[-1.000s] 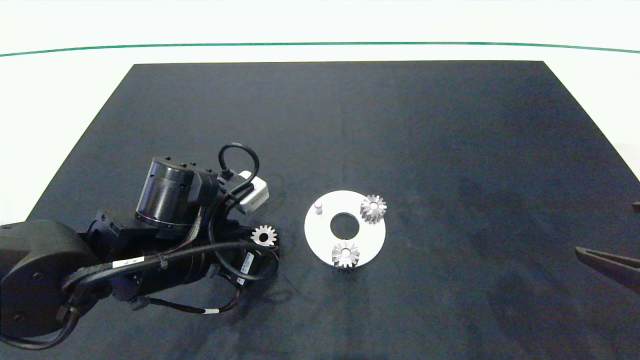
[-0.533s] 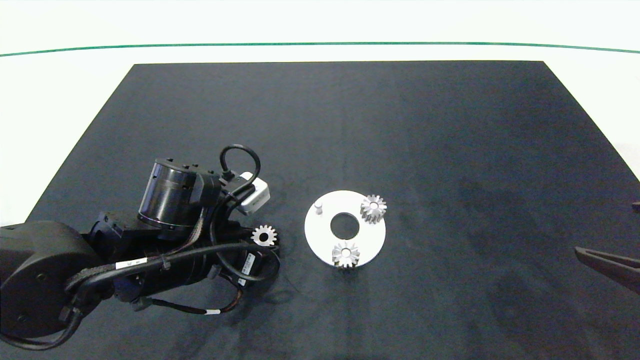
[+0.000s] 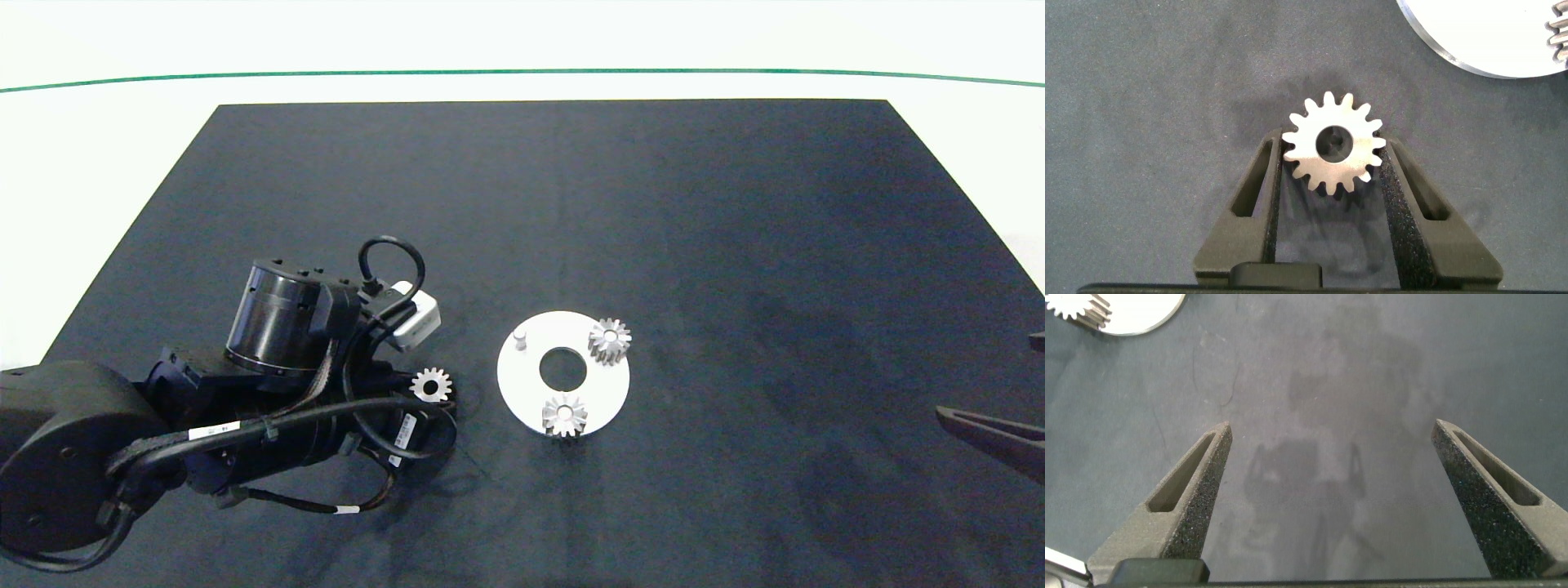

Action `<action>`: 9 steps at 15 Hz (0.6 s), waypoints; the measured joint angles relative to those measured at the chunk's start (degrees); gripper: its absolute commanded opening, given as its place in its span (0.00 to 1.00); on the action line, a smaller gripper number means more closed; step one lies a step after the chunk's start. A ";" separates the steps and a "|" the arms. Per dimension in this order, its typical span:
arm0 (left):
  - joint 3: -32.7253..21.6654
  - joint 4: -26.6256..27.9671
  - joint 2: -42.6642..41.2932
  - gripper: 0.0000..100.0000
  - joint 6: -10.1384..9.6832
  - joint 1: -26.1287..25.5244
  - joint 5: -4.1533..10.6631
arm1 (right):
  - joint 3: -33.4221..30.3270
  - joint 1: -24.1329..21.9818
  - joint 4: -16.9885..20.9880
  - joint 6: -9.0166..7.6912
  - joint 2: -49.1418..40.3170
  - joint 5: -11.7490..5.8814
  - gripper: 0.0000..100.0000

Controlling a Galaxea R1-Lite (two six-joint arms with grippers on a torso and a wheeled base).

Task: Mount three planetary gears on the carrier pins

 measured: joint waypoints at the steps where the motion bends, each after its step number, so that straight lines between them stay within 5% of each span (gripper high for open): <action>1: 0.00 0.02 -0.02 0.10 0.00 0.00 0.00 | 0.11 0.02 0.07 -0.02 0.26 0.11 1.00; 9: 0.05 0.06 -0.11 0.00 0.00 -0.16 0.00 | 0.40 0.17 1.54 -0.09 1.50 0.11 1.00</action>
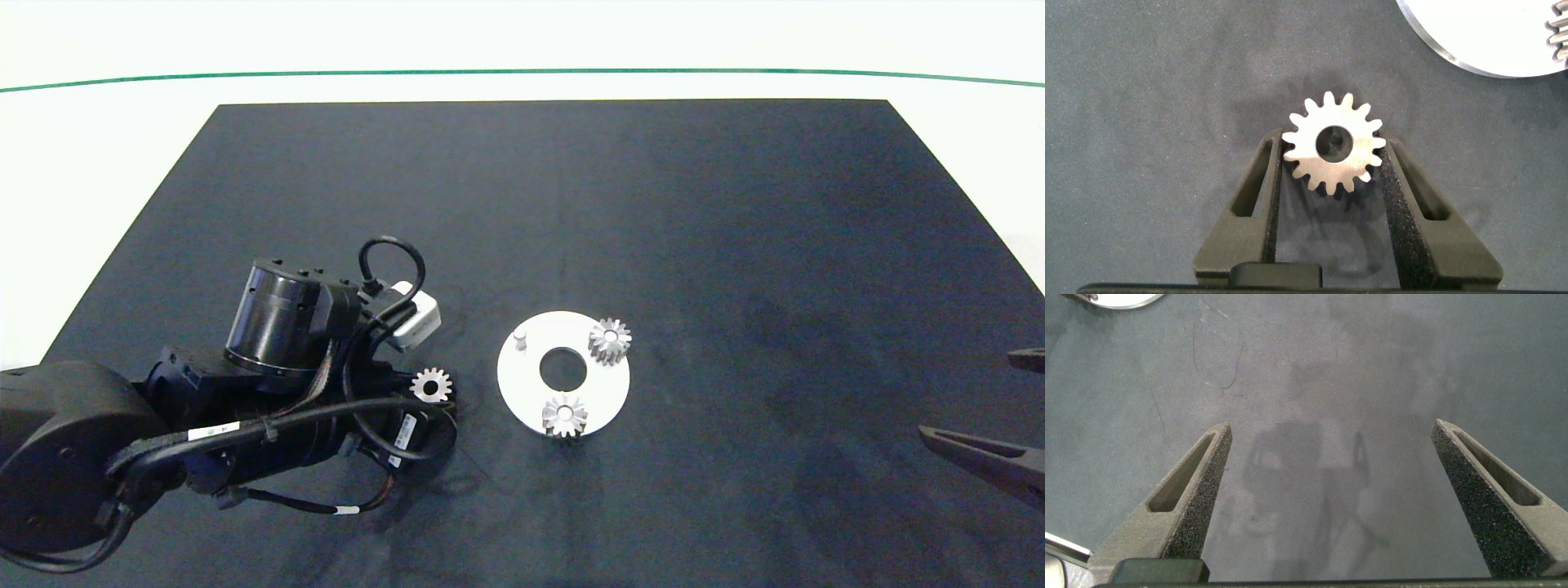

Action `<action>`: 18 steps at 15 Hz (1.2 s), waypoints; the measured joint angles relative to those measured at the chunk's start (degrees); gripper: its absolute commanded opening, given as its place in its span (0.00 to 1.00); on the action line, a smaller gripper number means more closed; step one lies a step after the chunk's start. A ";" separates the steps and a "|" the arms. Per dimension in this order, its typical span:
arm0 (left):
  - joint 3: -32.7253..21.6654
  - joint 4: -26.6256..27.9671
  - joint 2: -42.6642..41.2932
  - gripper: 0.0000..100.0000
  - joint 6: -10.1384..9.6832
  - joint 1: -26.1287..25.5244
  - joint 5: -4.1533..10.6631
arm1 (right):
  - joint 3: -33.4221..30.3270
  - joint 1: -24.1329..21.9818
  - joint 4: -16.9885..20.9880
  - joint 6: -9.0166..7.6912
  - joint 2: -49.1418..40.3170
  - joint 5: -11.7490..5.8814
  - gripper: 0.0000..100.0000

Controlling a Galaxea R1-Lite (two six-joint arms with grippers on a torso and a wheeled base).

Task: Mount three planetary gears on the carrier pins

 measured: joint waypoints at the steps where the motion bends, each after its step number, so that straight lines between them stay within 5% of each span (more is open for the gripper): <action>1: 0.06 0.00 -0.06 0.00 0.00 -0.05 0.00 | 0.01 0.00 0.00 0.00 0.05 0.00 1.00; 13: -2.95 1.54 -4.16 0.00 0.26 -0.90 1.45 | -0.16 0.07 0.13 -0.07 -1.05 -0.02 1.00; 18: -16.51 16.12 -3.06 0.00 0.41 -2.45 1.56 | -2.04 0.11 3.36 -0.09 -2.76 0.04 1.00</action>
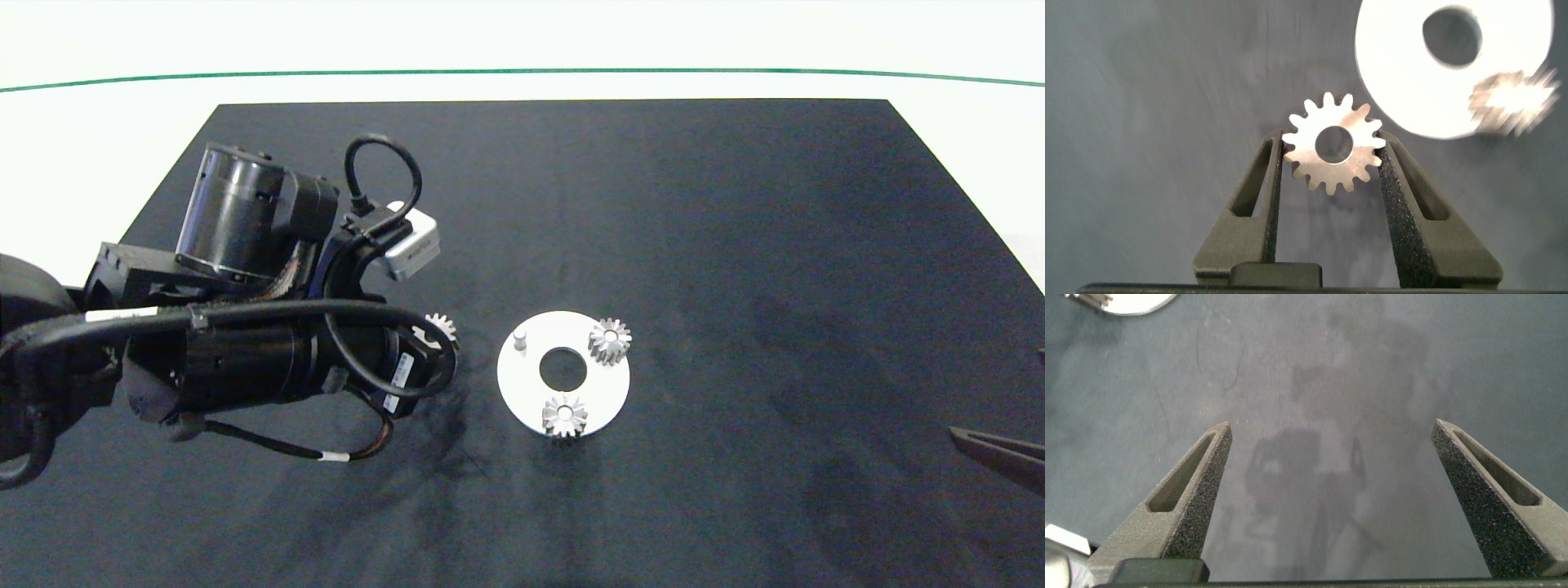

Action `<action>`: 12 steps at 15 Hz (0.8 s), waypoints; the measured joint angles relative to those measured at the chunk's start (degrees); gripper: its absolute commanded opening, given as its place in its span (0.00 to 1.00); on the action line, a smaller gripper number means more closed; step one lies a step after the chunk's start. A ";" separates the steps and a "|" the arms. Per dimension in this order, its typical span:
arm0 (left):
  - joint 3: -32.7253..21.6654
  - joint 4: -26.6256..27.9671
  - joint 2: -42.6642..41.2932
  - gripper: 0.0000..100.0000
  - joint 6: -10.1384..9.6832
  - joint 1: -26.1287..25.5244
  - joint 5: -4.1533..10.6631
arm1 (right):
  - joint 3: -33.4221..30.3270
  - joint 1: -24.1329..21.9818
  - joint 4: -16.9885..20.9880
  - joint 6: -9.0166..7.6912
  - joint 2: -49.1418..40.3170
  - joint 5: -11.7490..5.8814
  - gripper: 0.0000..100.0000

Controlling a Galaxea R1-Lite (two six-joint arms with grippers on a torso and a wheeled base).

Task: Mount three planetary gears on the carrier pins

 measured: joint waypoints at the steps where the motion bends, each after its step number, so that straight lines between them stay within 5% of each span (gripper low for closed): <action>1: -2.51 0.85 0.80 0.00 0.06 -0.67 0.44 | -0.77 0.05 0.89 0.00 -0.41 0.09 1.00; 5: -8.35 1.32 5.05 0.00 0.02 -4.00 1.46 | -1.57 0.13 1.18 0.01 -1.39 0.30 1.00; 8: -11.06 1.29 8.35 0.00 0.09 -5.35 3.58 | -1.62 0.16 1.19 -0.20 -1.55 0.60 1.00; 12: -13.56 1.34 11.22 0.00 2.13 -5.73 4.00 | -1.46 0.20 1.22 -0.24 -1.55 0.72 1.00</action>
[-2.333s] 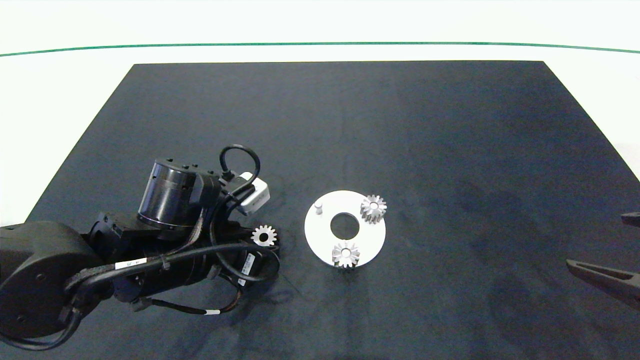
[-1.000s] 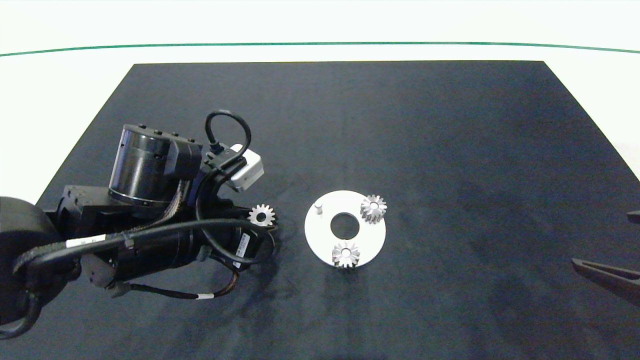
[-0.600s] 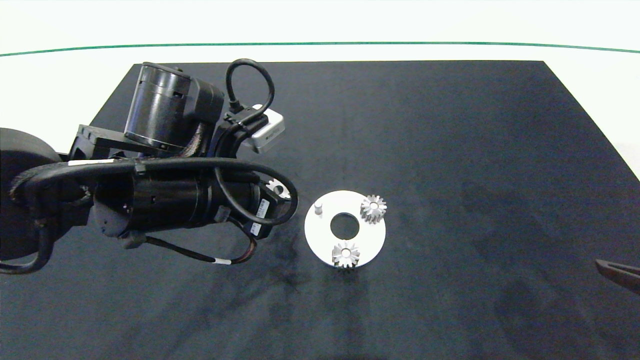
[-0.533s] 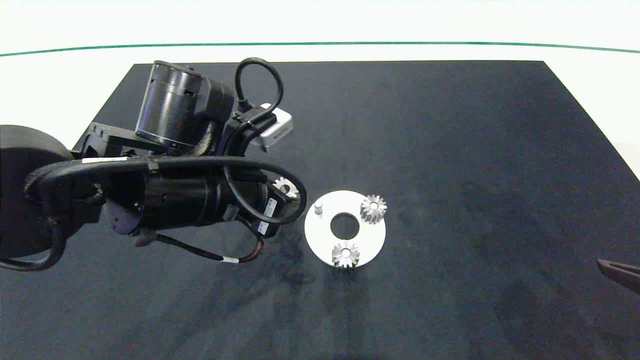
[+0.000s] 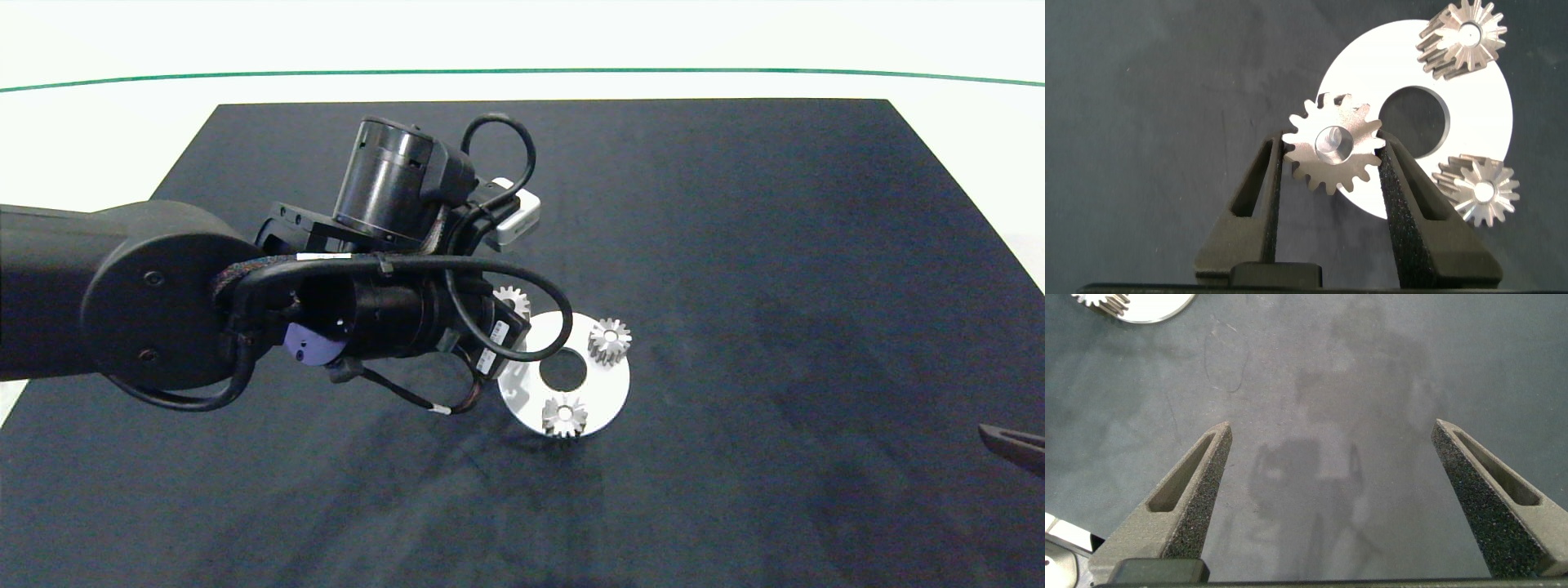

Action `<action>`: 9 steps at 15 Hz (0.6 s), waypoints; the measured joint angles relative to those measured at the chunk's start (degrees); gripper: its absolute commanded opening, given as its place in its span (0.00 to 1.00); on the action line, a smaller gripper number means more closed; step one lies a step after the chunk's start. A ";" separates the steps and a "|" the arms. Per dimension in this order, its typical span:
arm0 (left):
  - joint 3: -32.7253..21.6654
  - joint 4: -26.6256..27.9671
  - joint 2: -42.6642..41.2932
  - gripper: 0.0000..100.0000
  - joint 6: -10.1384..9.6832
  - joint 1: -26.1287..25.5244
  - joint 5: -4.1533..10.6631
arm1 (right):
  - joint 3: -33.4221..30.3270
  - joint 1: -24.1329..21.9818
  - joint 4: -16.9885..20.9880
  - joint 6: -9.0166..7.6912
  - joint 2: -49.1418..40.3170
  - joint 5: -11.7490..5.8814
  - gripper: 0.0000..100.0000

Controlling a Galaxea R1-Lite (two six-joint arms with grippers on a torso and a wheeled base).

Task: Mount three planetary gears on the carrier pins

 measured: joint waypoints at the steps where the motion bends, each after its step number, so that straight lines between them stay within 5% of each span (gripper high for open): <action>1: -0.61 0.02 0.46 0.00 0.24 0.00 0.00 | 0.06 0.16 0.05 0.00 0.00 0.05 1.00; 9: -0.95 0.55 2.54 0.00 0.35 -1.00 0.02 | 0.54 2.23 0.72 0.06 0.16 0.20 1.00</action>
